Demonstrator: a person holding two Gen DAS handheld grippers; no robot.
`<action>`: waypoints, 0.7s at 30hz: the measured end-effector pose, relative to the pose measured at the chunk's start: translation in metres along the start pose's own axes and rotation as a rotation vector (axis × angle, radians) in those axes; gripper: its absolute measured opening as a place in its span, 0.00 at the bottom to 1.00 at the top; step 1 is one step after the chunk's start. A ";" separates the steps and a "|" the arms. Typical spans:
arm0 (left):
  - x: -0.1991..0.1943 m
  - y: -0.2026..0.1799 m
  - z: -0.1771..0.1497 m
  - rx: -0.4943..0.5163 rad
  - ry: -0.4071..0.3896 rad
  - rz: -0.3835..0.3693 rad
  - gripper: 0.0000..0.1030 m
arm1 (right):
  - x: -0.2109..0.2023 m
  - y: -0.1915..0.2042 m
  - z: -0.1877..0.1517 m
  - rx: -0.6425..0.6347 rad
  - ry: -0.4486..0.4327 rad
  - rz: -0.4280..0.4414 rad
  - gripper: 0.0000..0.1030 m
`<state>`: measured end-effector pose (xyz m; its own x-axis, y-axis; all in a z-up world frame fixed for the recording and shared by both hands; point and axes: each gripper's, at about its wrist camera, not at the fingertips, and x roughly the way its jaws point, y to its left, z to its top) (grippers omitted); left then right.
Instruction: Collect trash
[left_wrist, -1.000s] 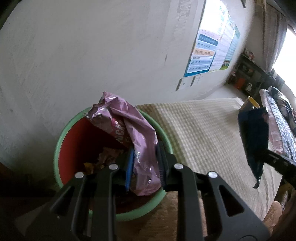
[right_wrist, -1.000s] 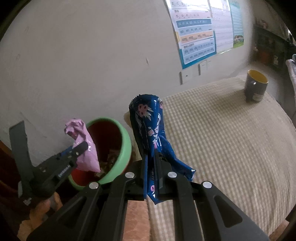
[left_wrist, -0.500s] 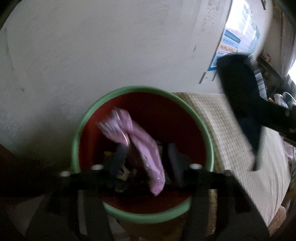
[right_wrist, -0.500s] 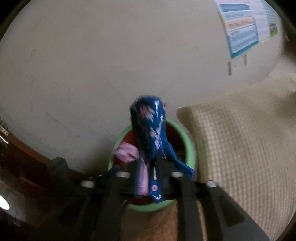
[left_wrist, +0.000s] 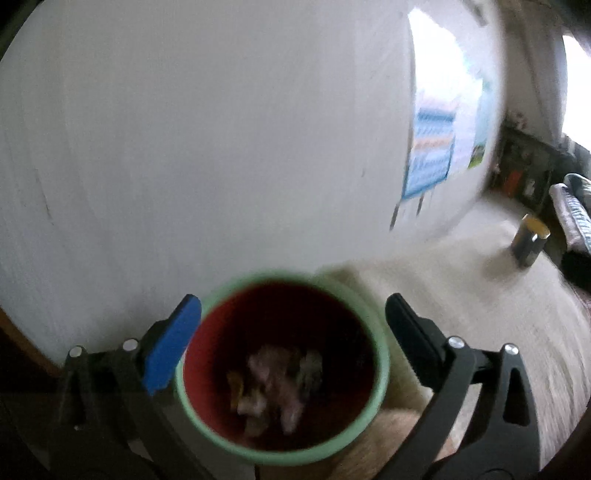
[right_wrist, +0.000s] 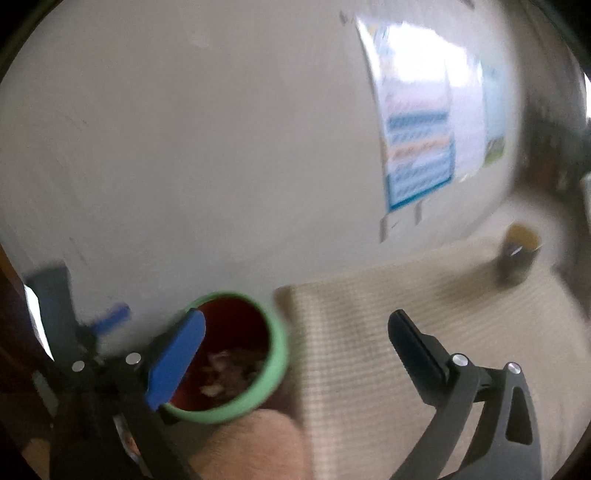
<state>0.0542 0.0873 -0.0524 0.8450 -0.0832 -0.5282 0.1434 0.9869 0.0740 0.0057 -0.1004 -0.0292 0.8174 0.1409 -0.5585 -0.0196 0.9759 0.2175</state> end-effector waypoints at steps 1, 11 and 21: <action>-0.007 -0.008 0.006 0.009 -0.034 -0.008 0.95 | -0.009 -0.004 0.000 -0.008 -0.018 -0.014 0.94; -0.069 -0.078 0.042 0.074 -0.143 -0.029 0.95 | -0.097 -0.048 -0.013 0.070 -0.384 -0.234 0.93; -0.074 -0.105 0.045 0.020 -0.077 -0.044 0.95 | -0.124 -0.096 -0.026 0.122 -0.390 -0.392 0.93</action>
<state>-0.0002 -0.0160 0.0176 0.8745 -0.1376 -0.4650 0.1909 0.9792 0.0693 -0.1091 -0.2075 -0.0017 0.9030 -0.3225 -0.2838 0.3757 0.9132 0.1577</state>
